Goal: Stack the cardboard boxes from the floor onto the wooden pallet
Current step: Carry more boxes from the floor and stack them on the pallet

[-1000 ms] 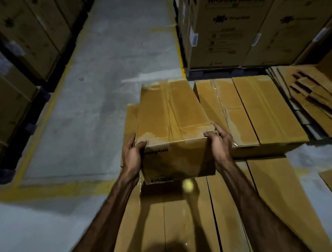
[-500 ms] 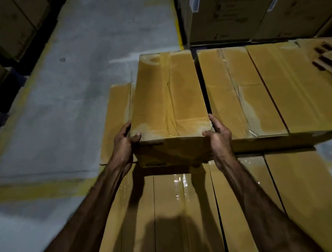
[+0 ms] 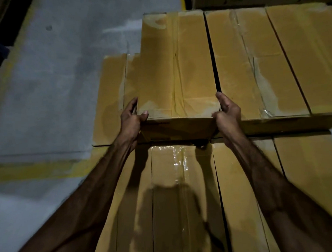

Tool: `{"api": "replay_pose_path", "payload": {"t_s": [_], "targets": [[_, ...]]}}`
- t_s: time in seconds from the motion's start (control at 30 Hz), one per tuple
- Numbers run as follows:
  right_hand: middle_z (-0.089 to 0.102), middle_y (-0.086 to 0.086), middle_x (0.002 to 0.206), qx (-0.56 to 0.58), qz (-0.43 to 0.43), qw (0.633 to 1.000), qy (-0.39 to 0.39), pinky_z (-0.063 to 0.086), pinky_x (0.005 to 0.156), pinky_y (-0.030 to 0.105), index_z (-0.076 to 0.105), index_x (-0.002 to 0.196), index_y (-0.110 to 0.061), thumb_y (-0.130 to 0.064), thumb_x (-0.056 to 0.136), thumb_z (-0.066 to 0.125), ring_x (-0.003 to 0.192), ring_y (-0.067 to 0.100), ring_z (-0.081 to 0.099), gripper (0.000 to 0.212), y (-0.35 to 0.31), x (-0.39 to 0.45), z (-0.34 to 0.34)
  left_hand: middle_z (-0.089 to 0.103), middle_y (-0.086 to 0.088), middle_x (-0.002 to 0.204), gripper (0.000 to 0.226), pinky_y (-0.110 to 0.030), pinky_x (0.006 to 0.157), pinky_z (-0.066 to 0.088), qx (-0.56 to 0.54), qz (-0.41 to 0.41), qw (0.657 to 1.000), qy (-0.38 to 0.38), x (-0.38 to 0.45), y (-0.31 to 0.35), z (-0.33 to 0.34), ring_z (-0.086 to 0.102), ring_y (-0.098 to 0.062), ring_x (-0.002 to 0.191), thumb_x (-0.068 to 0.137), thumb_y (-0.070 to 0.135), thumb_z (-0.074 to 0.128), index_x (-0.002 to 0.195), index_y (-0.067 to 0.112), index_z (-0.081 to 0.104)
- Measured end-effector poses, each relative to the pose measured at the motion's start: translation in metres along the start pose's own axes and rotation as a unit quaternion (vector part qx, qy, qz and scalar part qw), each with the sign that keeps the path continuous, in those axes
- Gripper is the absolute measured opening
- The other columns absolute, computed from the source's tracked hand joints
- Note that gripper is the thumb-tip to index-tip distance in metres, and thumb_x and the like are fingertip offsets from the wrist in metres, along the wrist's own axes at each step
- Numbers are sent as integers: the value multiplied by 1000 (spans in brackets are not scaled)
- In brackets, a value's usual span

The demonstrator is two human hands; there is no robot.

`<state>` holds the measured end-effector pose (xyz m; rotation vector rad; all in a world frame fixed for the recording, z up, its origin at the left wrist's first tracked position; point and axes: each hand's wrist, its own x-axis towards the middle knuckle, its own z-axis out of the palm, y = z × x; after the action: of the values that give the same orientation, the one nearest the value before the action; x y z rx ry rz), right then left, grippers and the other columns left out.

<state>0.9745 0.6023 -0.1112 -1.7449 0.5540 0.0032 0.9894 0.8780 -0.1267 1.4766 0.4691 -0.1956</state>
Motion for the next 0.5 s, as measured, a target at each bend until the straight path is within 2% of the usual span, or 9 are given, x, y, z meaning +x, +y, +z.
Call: {"api": "replay_pose_path", "payload": {"t_s": [0.07,0.1,0.13,0.23,0.33,0.37,0.4,0.47,0.5], "targets": [[47,-6,161,-17,-1,1000,-3,44,74,-3,44,158,-18,24,88,48,147,8,40,82,0,9,-1,27,2,172,75,-44,125,34,2,-2,1000,5,1,-3,6,25,-22,157,98,-13,56,161,24,39],[47,-6,161,-30,-2,1000,-6,45,72,-2,45,158,-18,25,87,48,146,7,41,83,0,14,-2,26,2,172,76,-42,125,33,6,-1,1000,6,2,-4,9,24,-22,158,98,-14,56,161,23,38],[47,-7,160,-45,-3,999,-10,47,75,0,45,158,-19,24,86,49,145,7,41,84,0,18,-3,26,1,172,76,-42,125,33,12,1,1000,6,4,-6,11,24,-21,158,98,-14,56,162,22,37],[50,-6,158,-76,2,997,-11,47,102,15,47,157,-18,16,88,57,145,11,45,78,-2,30,-2,30,0,171,76,-38,124,36,33,9,999,10,5,-10,18,30,-18,155,98,-13,59,162,20,36],[54,-4,156,-74,23,997,-10,45,110,26,50,156,-19,2,90,68,141,14,52,71,-8,38,1,39,2,165,74,-12,103,45,56,20,998,14,1,-12,26,40,-5,139,98,-13,59,163,15,35],[54,-4,156,-79,26,996,-18,47,112,30,50,155,-20,-1,91,70,140,14,53,70,-9,40,2,41,2,164,75,-12,102,46,62,23,998,15,1,-14,27,42,-5,138,98,-12,59,163,16,35],[54,-5,155,-94,26,995,-26,48,111,31,50,155,-21,-4,92,71,139,14,54,68,-10,38,1,43,2,163,75,-18,107,47,66,26,997,15,2,-16,28,44,-7,140,98,-11,60,162,17,36],[58,-3,151,-153,9,988,-26,51,98,24,55,151,-19,-5,96,70,128,13,60,59,-13,30,-2,47,1,161,75,-38,117,46,75,26,997,10,5,-21,26,48,-15,143,97,-9,62,162,20,39],[63,-1,146,-187,-19,982,-13,51,93,22,59,147,-17,-5,98,67,121,12,63,51,-13,25,-5,48,1,161,75,-43,119,45,80,24,996,6,6,-22,24,49,-18,144,97,-8,63,162,21,39]]}}
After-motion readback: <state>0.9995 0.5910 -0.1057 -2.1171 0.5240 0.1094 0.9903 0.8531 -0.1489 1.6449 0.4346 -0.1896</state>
